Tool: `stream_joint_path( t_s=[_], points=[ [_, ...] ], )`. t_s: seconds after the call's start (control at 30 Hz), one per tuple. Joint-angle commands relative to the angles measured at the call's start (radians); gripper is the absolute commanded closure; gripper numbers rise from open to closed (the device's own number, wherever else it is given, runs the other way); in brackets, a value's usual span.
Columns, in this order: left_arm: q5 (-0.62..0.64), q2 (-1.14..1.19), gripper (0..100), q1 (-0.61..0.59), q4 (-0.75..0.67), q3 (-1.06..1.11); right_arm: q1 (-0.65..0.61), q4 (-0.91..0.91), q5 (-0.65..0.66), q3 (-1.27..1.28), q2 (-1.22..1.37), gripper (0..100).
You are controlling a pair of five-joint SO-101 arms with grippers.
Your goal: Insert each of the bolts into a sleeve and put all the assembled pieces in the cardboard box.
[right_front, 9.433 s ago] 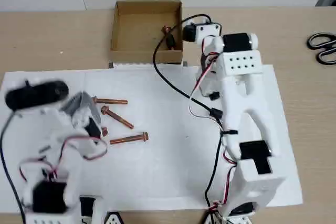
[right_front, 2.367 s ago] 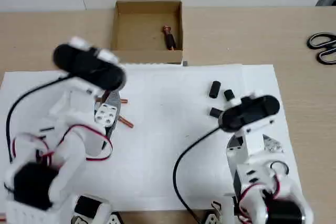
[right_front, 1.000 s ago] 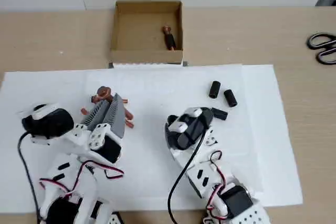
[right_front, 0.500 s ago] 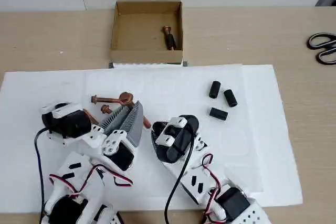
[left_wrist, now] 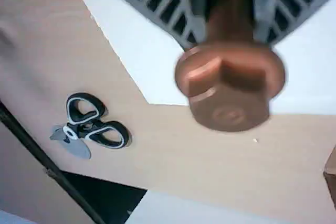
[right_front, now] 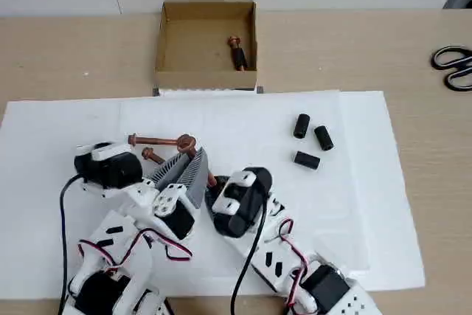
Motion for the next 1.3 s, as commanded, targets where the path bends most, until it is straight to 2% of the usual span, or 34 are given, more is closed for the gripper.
stream_joint_path(
  t_s=[0.0,0.6,0.87,1.03,1.27],
  points=[
    [0.005,-0.012,100,0.005,-0.044,0.004,-0.013,-0.025,0.012,-0.063,-0.008,99.7],
    [-0.025,-0.014,100,0.006,-0.003,0.004,-0.004,-0.022,0.012,-0.101,-0.007,99.7],
    [-0.091,-0.014,100,0.146,0.129,-0.071,0.042,-0.022,0.014,-0.097,-0.007,99.7],
    [-0.127,-0.015,100,0.175,0.198,-0.091,0.047,-0.022,0.014,-0.1,-0.008,99.7],
    [-0.129,-0.012,100,0.18,0.198,-0.024,0.044,-0.024,0.014,-0.101,-0.008,99.7]
  ],
)
